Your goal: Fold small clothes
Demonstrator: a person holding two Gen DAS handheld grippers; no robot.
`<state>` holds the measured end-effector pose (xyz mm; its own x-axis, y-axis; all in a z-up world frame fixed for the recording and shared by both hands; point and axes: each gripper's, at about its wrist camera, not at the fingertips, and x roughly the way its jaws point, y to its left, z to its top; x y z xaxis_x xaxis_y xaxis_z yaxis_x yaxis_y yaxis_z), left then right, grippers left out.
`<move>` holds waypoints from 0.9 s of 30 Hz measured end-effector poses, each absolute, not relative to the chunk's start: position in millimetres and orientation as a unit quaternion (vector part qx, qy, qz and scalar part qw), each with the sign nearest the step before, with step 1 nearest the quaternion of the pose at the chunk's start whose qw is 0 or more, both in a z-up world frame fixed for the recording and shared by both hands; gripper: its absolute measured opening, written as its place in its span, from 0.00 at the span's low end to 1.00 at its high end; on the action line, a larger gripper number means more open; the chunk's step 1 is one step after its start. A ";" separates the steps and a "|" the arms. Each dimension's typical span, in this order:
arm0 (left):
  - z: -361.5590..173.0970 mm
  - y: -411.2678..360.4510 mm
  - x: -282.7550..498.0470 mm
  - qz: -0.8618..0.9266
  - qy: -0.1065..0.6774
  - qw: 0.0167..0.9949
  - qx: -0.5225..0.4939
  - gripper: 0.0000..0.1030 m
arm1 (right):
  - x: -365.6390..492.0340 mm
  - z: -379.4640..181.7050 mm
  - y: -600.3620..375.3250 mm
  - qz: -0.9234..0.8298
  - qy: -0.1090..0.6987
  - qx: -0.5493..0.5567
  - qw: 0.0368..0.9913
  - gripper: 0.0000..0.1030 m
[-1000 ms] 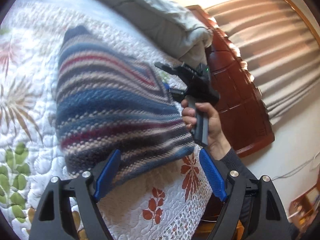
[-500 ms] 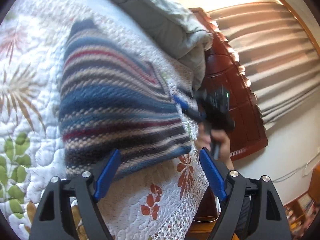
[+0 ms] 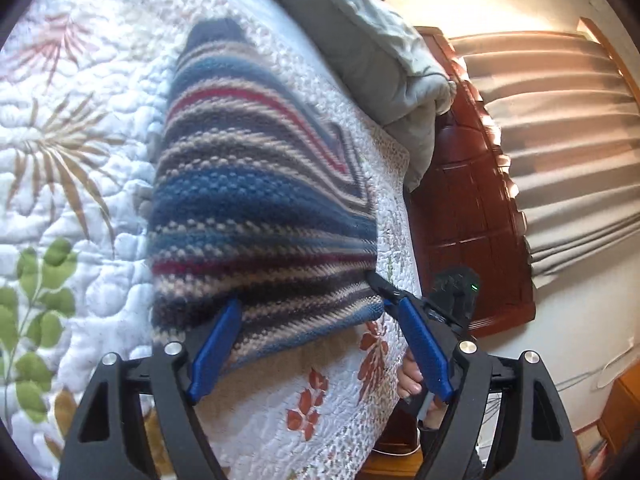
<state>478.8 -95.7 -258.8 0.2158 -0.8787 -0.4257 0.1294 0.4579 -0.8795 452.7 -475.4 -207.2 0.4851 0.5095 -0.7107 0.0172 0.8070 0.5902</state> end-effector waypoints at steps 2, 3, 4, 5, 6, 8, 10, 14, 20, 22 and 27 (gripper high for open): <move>-247.3 -95.9 471.3 -0.376 0.498 0.698 -0.352 0.79 | 430.0 -178.3 -464.6 0.174 0.449 0.253 0.839 0.26; -244.3 -96.1 468.8 -0.377 0.497 0.701 -0.345 0.80 | 424.6 -173.0 -456.5 0.185 0.446 0.245 0.841 0.26; -243.8 -96.1 467.4 -0.374 0.500 0.703 -0.341 0.81 | 421.9 -172.3 -448.4 0.191 0.448 0.236 0.841 0.26; -245.3 -95.5 466.9 -0.369 0.503 0.703 -0.341 0.81 | 421.4 -176.7 -440.1 0.197 0.458 0.232 0.835 0.26; -248.9 -94.7 466.7 -0.362 0.508 0.702 -0.344 0.81 | 420.8 -183.3 -436.5 0.194 0.465 0.234 0.832 0.26; -260.0 -93.6 466.5 -0.349 0.524 0.691 -0.356 0.81 | 428.6 -207.9 -437.3 0.163 0.495 0.233 0.821 0.19; -267.1 -91.1 465.2 -0.345 0.531 0.681 -0.368 0.81 | 433.3 -229.6 -444.0 0.147 0.517 0.239 0.809 0.03; -251.1 -76.3 457.5 -0.352 0.519 0.686 -0.368 0.82 | 431.7 -218.1 -458.0 0.177 0.514 0.279 0.792 0.21; -237.1 -36.8 477.9 -0.317 0.510 0.716 -0.357 0.89 | 450.2 -197.6 -493.1 0.165 0.490 0.343 0.784 0.92; -244.1 -27.5 490.8 -0.304 0.519 0.710 -0.367 0.89 | 469.2 -203.6 -500.3 0.161 0.496 0.367 0.771 0.92; -264.1 -21.0 520.8 -0.279 0.541 0.699 -0.376 0.89 | 510.8 -219.9 -498.6 0.188 0.513 0.413 0.728 0.92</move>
